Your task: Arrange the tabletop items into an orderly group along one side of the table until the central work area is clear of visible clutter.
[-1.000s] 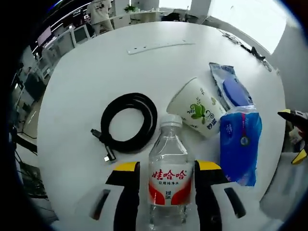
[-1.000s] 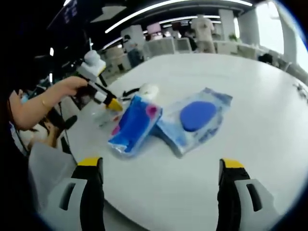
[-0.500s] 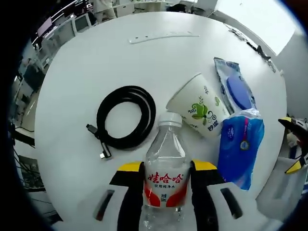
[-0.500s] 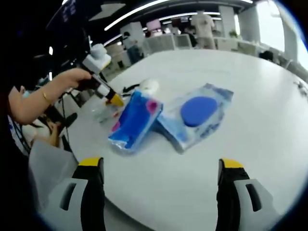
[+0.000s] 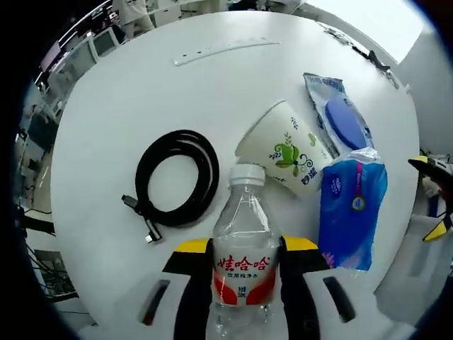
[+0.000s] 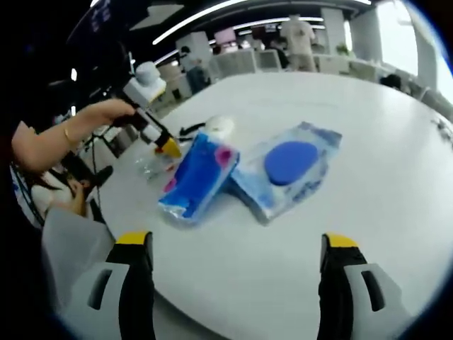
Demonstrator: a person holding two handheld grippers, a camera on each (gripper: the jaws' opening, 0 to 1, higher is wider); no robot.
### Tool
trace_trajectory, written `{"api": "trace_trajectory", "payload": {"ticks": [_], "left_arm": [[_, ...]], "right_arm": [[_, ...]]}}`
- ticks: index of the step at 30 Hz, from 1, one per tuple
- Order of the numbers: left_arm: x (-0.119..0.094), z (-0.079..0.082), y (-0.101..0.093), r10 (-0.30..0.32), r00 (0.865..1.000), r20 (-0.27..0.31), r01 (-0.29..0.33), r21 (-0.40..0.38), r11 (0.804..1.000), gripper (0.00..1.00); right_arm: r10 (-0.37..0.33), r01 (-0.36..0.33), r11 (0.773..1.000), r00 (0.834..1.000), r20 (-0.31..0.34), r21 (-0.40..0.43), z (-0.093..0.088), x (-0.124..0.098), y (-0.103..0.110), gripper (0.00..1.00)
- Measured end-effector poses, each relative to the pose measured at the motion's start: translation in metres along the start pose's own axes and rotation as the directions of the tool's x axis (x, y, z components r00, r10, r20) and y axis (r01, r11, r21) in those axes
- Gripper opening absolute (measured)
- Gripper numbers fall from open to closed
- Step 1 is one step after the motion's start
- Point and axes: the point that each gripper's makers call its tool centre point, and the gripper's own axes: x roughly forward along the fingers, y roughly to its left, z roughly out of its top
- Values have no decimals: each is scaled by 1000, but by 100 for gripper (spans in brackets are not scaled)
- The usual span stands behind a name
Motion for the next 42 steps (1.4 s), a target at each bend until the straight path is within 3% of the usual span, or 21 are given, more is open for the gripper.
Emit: {"api": "trace_trajectory", "payload": {"ticks": [11,17,23,32,34,37,39,42], "left_arm": [[-16,3,1,8,992,124,-1,-57,998,34],[-40,9,-1,23,968,251,4,-107,994,34],[-55,3,-4,61,952,300,-28,-113,993,34],[-80,-4,-6,112,890,441,-9,-229,973,34],[-82,-7,-7,113,887,448,-6,-233,972,34],[-86,-10,-8,147,873,464,-28,-254,967,34],[-90,-12,-9,184,853,489,-57,-263,963,34],[-93,-18,-9,226,832,506,-78,-297,952,34]], "right_arm": [[-20,20,1000,1000,1,2,1,-4,-5,96],[-25,25,1000,999,30,-1,7,-8,-6,96],[-27,27,1000,999,27,-5,7,-8,-6,96],[-22,23,1000,999,37,-14,10,-10,-3,96],[-24,24,1000,999,45,-10,11,-10,-4,96],[-30,31,1000,998,59,-4,12,-12,-5,96],[-39,39,999,997,68,1,13,-14,-7,96],[-49,49,999,996,70,2,12,-17,-9,96]]}}
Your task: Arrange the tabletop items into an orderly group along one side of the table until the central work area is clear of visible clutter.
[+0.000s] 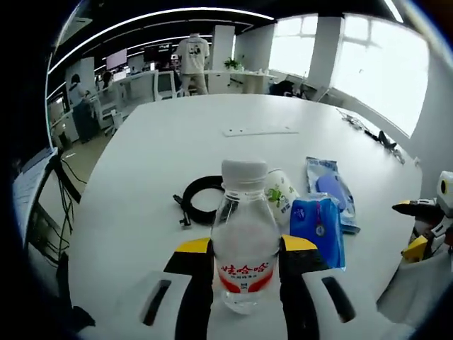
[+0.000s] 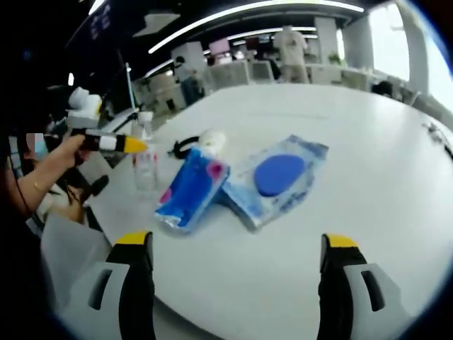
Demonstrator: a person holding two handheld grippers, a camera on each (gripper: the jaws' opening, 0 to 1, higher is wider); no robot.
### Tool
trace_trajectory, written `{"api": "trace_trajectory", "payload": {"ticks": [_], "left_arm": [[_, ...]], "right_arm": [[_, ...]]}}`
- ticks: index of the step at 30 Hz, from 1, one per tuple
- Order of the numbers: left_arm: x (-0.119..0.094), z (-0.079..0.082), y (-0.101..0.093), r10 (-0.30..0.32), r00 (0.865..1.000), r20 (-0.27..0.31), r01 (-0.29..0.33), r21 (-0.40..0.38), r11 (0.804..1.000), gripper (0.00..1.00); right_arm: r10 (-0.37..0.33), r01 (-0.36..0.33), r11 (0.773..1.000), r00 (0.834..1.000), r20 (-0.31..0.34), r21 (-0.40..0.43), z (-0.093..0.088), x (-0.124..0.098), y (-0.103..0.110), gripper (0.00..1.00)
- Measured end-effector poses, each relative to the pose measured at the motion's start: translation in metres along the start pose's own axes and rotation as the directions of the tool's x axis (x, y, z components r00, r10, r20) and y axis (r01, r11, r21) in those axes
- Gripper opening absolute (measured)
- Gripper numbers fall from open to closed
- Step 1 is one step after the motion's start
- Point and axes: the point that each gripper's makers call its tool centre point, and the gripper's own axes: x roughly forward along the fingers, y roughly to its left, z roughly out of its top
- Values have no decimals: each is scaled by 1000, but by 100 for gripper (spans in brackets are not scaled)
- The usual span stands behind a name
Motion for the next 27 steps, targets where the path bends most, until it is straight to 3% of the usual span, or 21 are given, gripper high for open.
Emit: {"api": "trace_trajectory", "payload": {"ticks": [4,14,27], "left_arm": [[-7,-4,0,37,999,40,-36,-23,999,34],[-24,-16,-2,95,993,73,-91,-63,994,34],[-33,-26,-6,127,990,66,-119,-114,986,34]], "right_arm": [[-8,8,1000,1000,-1,1,-1,-2,-2,96],[-12,12,1000,1000,13,6,2,-4,-1,96],[-26,26,1000,1000,12,-15,-2,-11,-4,96]]}}
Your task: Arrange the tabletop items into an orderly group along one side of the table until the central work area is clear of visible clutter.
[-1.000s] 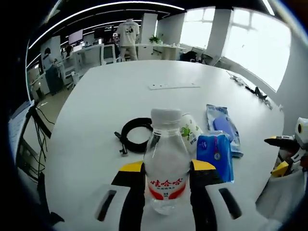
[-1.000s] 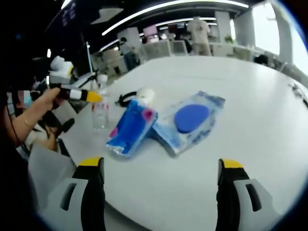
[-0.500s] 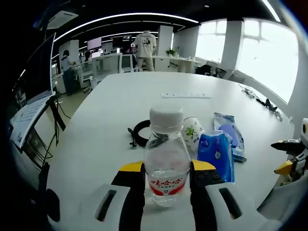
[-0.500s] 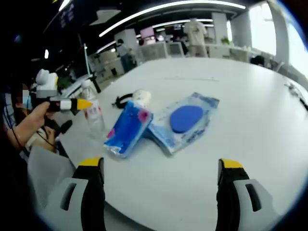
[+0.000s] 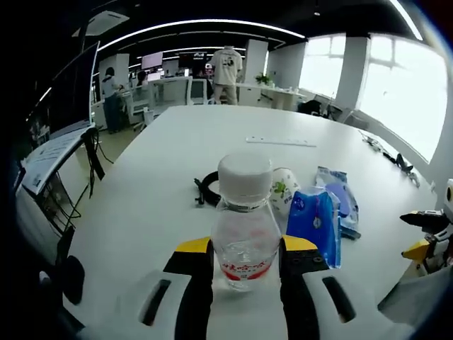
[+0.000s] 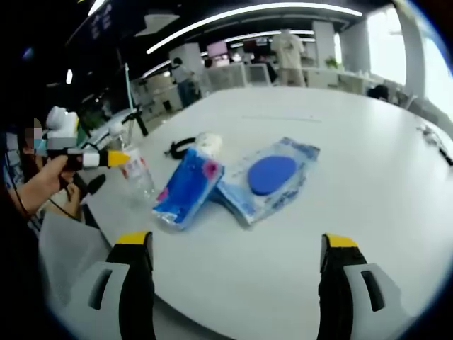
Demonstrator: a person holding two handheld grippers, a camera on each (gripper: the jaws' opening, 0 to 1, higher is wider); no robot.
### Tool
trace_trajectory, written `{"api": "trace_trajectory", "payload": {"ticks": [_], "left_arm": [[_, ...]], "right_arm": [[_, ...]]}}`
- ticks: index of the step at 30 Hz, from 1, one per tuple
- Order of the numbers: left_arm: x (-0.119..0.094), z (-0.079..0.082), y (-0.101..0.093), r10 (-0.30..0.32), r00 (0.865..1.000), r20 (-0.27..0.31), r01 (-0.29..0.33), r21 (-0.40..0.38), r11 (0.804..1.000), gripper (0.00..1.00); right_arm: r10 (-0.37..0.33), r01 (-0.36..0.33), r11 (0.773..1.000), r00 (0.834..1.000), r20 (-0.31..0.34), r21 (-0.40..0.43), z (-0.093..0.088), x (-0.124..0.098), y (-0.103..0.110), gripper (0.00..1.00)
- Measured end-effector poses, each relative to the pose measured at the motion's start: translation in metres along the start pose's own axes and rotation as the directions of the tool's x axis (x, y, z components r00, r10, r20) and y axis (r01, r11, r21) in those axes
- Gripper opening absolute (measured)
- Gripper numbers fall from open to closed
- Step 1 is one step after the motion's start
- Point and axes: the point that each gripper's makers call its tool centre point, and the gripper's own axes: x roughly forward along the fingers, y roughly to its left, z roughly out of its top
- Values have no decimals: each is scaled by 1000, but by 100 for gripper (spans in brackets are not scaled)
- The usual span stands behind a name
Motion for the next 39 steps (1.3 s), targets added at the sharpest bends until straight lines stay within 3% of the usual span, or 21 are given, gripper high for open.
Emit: {"api": "trace_trajectory", "payload": {"ticks": [15,34,39], "left_arm": [[-7,-10,-4,38,999,-8,-38,6,999,34],[-11,-13,-4,43,999,-11,-43,5,999,35],[-12,-14,-3,46,999,-7,-47,-6,999,35]], "right_arm": [[-13,13,1000,1000,22,7,2,-5,-4,97],[-4,8,999,997,75,-46,16,-10,0,99],[22,-14,995,997,80,-94,20,-12,7,100]]}}
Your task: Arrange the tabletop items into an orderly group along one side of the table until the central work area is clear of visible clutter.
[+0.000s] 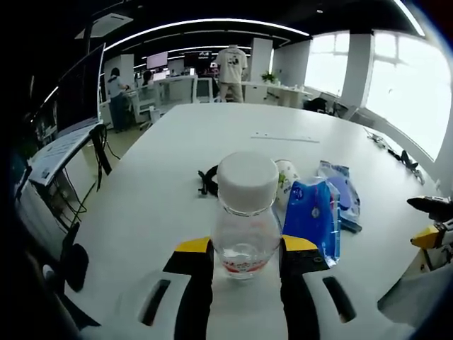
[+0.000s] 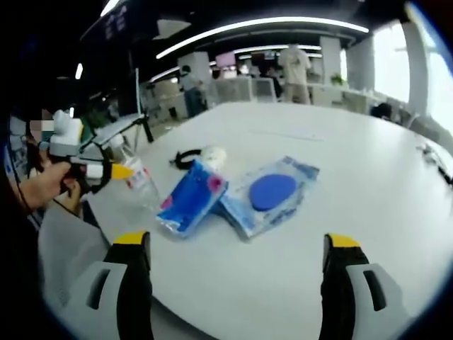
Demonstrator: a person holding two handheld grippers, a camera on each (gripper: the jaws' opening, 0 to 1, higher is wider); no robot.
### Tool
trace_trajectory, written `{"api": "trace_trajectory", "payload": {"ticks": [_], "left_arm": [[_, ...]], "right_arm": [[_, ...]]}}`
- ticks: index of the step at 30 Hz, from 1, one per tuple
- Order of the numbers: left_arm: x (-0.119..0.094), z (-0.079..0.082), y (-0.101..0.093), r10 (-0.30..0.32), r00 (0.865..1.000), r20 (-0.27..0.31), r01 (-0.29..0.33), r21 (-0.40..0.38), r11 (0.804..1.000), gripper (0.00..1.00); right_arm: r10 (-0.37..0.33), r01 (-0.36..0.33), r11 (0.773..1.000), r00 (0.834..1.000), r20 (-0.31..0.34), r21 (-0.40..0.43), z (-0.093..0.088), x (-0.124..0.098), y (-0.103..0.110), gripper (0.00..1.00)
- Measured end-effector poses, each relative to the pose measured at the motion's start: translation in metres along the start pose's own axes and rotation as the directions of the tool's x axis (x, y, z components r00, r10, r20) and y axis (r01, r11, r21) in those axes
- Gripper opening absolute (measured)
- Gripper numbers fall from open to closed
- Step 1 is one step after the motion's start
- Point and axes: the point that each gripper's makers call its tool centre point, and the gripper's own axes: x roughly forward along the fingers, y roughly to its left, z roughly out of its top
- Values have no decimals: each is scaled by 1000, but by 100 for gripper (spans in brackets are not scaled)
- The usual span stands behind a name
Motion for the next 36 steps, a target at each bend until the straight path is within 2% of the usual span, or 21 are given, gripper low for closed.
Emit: {"api": "trace_trajectory", "payload": {"ticks": [9,11,16,17,19,20,21,22,23,24,25,26,27,29,30,33,35,36], "left_arm": [[0,0,0,-1,1000,20,0,14,1000,35],[1,0,-2,0,1000,17,-1,27,1000,39],[4,1,-4,5,998,70,-7,29,1000,43],[6,5,-3,6,994,105,-12,57,998,46],[9,7,-4,-3,991,134,-15,133,991,50],[10,8,-4,-1,989,145,-19,136,991,51],[12,10,-7,-29,987,160,3,160,987,51],[14,14,-12,-81,979,189,42,203,978,52],[14,13,-11,-89,978,190,48,210,977,53],[15,15,-17,-144,970,197,95,239,966,54],[16,14,-20,-173,966,195,124,241,963,55],[16,13,-13,-146,971,188,102,226,969,53],[18,12,-16,-191,966,176,139,270,953,53],[20,12,-8,-164,971,175,111,275,955,52],[21,13,-8,-172,968,181,117,280,953,51],[22,15,-6,-175,965,198,123,248,961,49],[25,12,-4,-166,968,188,120,237,964,47],[25,12,-7,-179,966,187,137,218,966,45]], "right_arm": [[4,-4,1000,1000,-2,-9,1,0,3,100],[-1,1,1000,1000,-4,-11,1,-1,2,100],[-9,9,1000,1000,-8,-18,0,-1,-1,100],[-10,9,1000,1000,-10,-15,0,-1,-1,100],[-11,11,1000,1000,-13,-14,-2,-1,-1,100],[-12,11,1000,1000,-16,-12,-2,0,-1,100],[-11,11,1000,1000,-17,-12,-3,0,-1,100],[-11,11,1000,1000,-17,-11,-3,0,-1,100],[-11,11,1000,1000,-17,-10,-3,0,-1,100],[-11,11,1000,1000,-17,-9,-3,0,-1,100],[-12,12,1000,1000,-18,-9,-3,0,-2,100],[-13,13,1000,1000,-18,-8,-3,0,-2,100],[-15,15,1000,1000,-18,-7,-4,0,-3,100],[-17,17,1000,1000,-19,-2,-4,-1,-4,100],[-18,18,1000,1000,-20,1,-5,0,-4,100],[-18,18,1000,1000,-22,5,-6,0,-3,100],[-19,19,1000,999,-28,4,-8,0,-3,100],[-19,19,1000,999,-29,5,-8,0,-3,100]]}}
